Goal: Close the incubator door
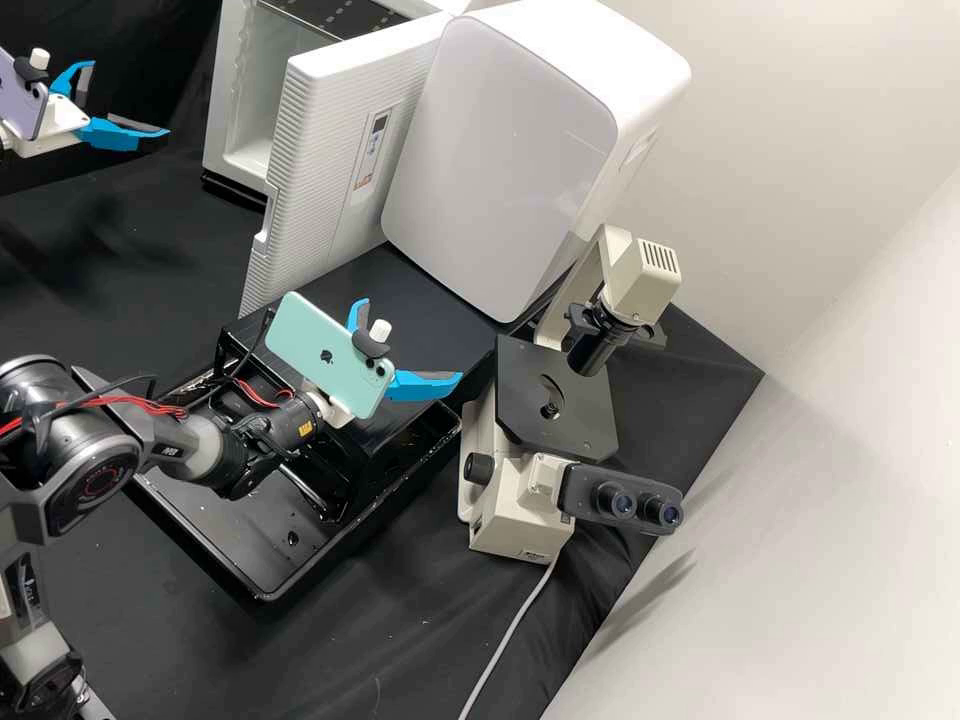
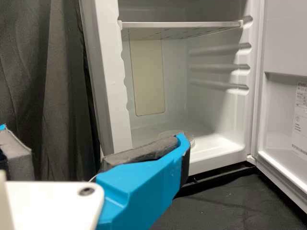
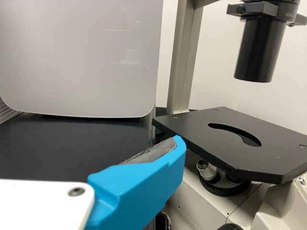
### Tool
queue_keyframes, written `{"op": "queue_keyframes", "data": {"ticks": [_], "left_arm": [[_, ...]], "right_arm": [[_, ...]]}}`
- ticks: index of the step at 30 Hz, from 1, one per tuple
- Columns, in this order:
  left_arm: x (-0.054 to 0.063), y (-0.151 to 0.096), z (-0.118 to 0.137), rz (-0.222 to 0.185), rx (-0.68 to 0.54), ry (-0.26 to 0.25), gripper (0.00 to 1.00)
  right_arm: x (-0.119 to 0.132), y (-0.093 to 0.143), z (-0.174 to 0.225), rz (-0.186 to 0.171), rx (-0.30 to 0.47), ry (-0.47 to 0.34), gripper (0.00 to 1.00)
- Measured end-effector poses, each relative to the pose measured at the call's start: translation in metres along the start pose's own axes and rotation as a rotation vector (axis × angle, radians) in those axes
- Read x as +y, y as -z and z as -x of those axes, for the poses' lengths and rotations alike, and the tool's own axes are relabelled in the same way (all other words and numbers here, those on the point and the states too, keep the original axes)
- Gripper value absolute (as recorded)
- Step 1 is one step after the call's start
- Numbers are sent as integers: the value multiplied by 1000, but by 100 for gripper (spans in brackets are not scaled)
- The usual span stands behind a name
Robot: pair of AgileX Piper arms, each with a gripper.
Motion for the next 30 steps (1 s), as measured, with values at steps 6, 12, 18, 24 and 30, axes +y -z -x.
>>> {"op": "queue_keyframes", "data": {"ticks": [6,12,18,24,30], "left_arm": [[0,0,0,0,0,0,100],[0,0,0,0,0,0,100],[0,0,0,0,0,0,100],[0,0,0,0,0,0,100],[0,0,0,0,0,0,100]], "right_arm": [[0,0,0,0,0,0,100],[0,0,0,0,1,-1,100],[1,1,0,0,6,-6,100],[1,0,0,-6,0,-11,100],[4,4,-1,-12,20,-52,0]]}}
